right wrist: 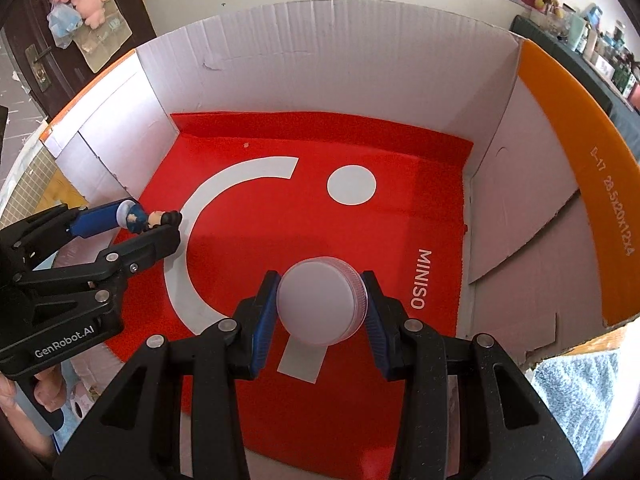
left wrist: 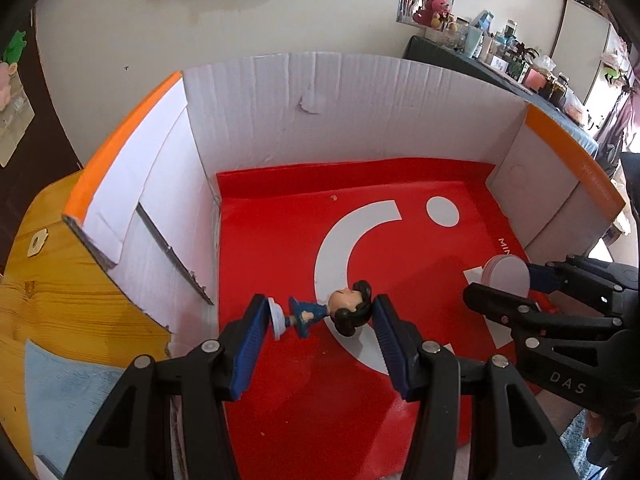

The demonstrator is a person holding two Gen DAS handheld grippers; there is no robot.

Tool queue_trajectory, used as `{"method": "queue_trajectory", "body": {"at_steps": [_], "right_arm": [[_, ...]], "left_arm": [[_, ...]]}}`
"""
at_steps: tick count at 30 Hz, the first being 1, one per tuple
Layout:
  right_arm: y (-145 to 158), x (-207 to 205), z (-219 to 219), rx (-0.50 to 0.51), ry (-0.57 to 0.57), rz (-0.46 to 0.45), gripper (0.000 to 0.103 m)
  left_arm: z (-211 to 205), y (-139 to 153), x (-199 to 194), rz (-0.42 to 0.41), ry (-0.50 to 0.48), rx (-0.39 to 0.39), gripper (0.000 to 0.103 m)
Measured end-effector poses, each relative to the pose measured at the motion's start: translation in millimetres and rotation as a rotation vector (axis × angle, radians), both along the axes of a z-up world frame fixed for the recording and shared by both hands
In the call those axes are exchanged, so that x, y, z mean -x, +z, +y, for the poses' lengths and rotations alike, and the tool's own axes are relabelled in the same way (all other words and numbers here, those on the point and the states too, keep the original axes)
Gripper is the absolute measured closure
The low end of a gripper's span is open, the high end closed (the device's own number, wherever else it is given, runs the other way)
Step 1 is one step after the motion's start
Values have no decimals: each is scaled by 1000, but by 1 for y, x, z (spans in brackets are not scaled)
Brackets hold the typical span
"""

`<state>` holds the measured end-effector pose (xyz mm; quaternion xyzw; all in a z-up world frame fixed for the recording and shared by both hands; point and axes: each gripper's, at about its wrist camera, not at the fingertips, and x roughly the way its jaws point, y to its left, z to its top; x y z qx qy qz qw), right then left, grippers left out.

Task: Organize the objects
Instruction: 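Lower the figurine onto the red mat with the left tool while the right tool releases the container, then withdraw both open tools from the box back over the towel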

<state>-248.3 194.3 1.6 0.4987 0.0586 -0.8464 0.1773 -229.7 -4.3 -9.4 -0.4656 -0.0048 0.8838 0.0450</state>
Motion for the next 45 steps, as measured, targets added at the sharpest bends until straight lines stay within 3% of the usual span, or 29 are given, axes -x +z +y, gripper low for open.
{"method": "queue_trajectory", "body": {"at_steps": [15, 17, 19, 24, 29, 45], "right_arm": [[0, -1, 2, 17, 1, 9, 64], [0, -1, 0, 26, 6, 6, 61], [0, -1, -1, 32, 9, 5, 49], [2, -4, 0, 31, 7, 13, 48], [4, -7, 2, 42, 9, 19, 48], [18, -22, -4, 72, 26, 70, 34]], "left_arm": [[-3, 0, -1, 10, 13, -6, 46], [-4, 0, -1, 9, 13, -8, 46], [-4, 1, -1, 11, 13, -8, 45], [-4, 2, -1, 13, 15, -6, 45], [-5, 5, -3, 25, 22, -7, 35], [-5, 20, -18, 70, 38, 5, 22]]}}
